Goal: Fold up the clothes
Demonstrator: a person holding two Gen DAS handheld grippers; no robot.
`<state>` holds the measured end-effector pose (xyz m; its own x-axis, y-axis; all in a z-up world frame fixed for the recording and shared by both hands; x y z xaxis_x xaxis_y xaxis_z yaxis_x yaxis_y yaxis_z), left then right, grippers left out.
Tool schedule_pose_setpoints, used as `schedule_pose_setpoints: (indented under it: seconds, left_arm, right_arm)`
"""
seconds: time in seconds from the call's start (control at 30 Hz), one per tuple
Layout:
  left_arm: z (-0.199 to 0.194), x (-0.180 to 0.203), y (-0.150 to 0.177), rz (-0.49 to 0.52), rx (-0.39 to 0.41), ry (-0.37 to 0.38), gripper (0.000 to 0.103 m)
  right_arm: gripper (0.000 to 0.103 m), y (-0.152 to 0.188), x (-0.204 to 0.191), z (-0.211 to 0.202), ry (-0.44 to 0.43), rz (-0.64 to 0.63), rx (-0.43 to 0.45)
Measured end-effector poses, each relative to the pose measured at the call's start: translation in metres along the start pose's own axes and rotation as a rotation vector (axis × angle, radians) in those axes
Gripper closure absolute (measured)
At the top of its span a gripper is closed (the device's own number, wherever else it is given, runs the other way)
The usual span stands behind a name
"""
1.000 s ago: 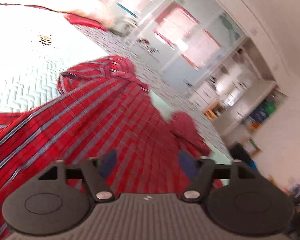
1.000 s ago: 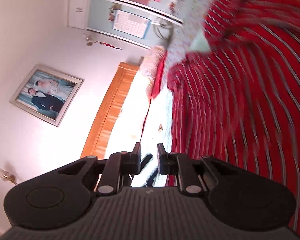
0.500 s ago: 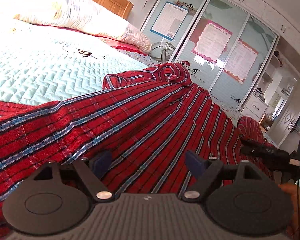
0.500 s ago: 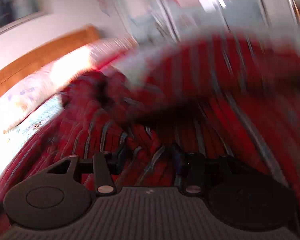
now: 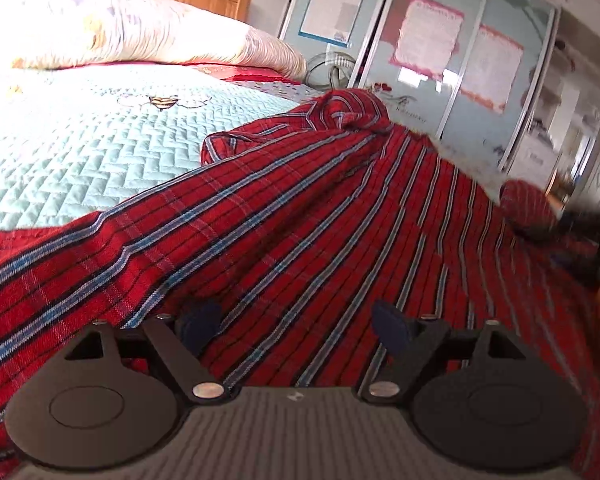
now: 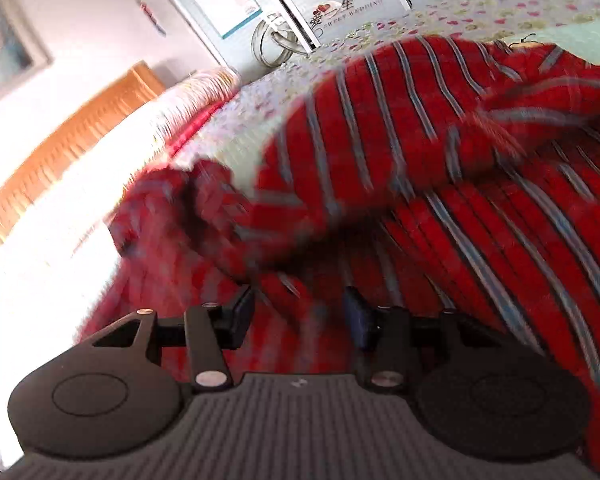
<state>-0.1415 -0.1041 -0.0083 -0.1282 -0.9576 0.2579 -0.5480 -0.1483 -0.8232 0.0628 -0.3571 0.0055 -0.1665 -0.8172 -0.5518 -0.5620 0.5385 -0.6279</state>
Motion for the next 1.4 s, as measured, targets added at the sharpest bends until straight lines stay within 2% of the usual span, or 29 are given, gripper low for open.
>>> schedule_pose_setpoints:
  seconds: [0.1,0.17,0.23,0.33,0.37,0.43,0.53,0.67,0.7,0.73,0.77,0.8,0.83,0.9,0.97,1.03,1.07,1.1,1.13,1.2,1.27,1.33,1.4]
  left_arm:
    - [0.002,-0.001,0.001,0.005,-0.004,0.003,0.015]
    - [0.002,-0.002,0.000,0.000,-0.008,0.013,0.012]
    - [0.004,-0.002,-0.001,0.011,-0.023,0.021,0.009]
    - [0.006,0.002,-0.002,0.040,-0.042,0.018,0.005]
    - [0.007,0.004,-0.002,0.047,-0.046,0.017,0.003]
    - [0.008,0.006,-0.002,0.061,-0.053,0.011,0.003]
    - [0.011,0.013,-0.003,0.096,-0.073,-0.020,0.003]
    - [0.015,0.020,-0.003,0.142,-0.096,-0.051,0.000]
    - [0.016,0.021,-0.003,0.152,-0.101,-0.058,0.000]
    - [0.017,0.022,-0.002,0.159,-0.104,-0.065,0.000]
    - [0.018,0.023,-0.003,0.166,-0.108,-0.073,0.000]
    - [0.018,0.025,-0.003,0.174,-0.113,-0.081,0.000]
    - [0.019,0.025,-0.003,0.179,-0.119,-0.087,0.000]
    - [0.020,0.026,-0.005,0.186,-0.134,-0.097,0.000]
    - [0.023,0.032,-0.013,0.201,-0.170,-0.121,0.000]
    - [0.026,0.044,-0.025,0.236,-0.195,-0.135,0.014]
    - [0.027,0.053,-0.035,0.248,-0.190,-0.114,0.036]
    - [0.029,0.061,-0.045,0.256,-0.183,-0.089,0.043]
    - [0.031,0.070,-0.055,0.265,-0.176,-0.064,0.043]
    - [0.038,0.083,-0.082,0.220,-0.135,0.008,0.041]
    - [0.050,0.095,-0.109,0.182,-0.084,0.072,0.034]
    - [0.067,0.107,-0.133,0.181,-0.030,0.106,0.032]
    - [0.092,0.119,-0.154,0.196,-0.004,0.138,0.032]
  right_arm:
    - [0.047,-0.030,0.003,-0.008,0.107,0.092,0.018]
    - [0.047,-0.050,-0.001,-0.029,0.195,0.067,0.087]
    - [0.046,-0.071,0.002,-0.058,0.247,0.075,0.158]
    - [0.021,-0.107,0.027,-0.083,0.367,0.025,0.213]
    - [0.021,-0.119,0.039,-0.082,0.396,-0.007,0.209]
    - [0.021,-0.140,0.064,-0.065,0.435,-0.048,0.177]
    - [0.021,-0.166,0.097,-0.023,0.421,-0.091,0.091]
    - [0.021,-0.177,0.124,0.024,0.344,-0.122,-0.070]
    - [0.021,-0.175,0.130,0.030,0.294,-0.085,-0.104]
    - [0.028,-0.170,0.132,0.036,0.224,-0.041,-0.147]
    - [0.036,-0.164,0.128,0.036,0.189,-0.052,-0.164]
    - [0.066,-0.158,0.122,0.036,0.164,-0.077,-0.174]
    - [0.091,-0.150,0.115,0.032,0.132,-0.089,-0.190]
    - [0.092,-0.135,0.101,0.019,0.089,-0.124,-0.205]
    - [0.094,-0.127,0.087,0.001,0.101,-0.180,-0.184]
    - [0.096,-0.136,0.077,-0.026,0.221,-0.219,-0.100]
    - [0.097,-0.144,0.074,-0.038,0.283,-0.236,-0.053]
    - [0.097,-0.154,0.069,-0.053,0.347,-0.266,0.007]
    - [0.097,-0.166,0.063,-0.068,0.429,-0.314,0.075]
    - [0.097,-0.184,0.048,-0.077,0.586,-0.445,0.165]
    - [0.097,-0.192,0.033,-0.071,0.794,-0.627,0.246]
    - [0.097,-0.192,0.027,-0.054,0.933,-0.723,0.289]
    - [0.097,-0.189,0.036,-0.031,0.931,-0.700,0.237]
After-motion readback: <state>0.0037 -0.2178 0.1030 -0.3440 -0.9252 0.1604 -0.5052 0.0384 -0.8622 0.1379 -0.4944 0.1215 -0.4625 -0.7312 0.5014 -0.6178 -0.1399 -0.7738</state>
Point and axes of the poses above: each gripper's, at about its wrist camera, not at the fingertips, and z roughly the way its jaws point, x to its right, y to its underside, the point moved 1 cm from there along z, roughly the way its jaws point, and after that the axes turned 2 degrees about y, right-handed, at the moved point
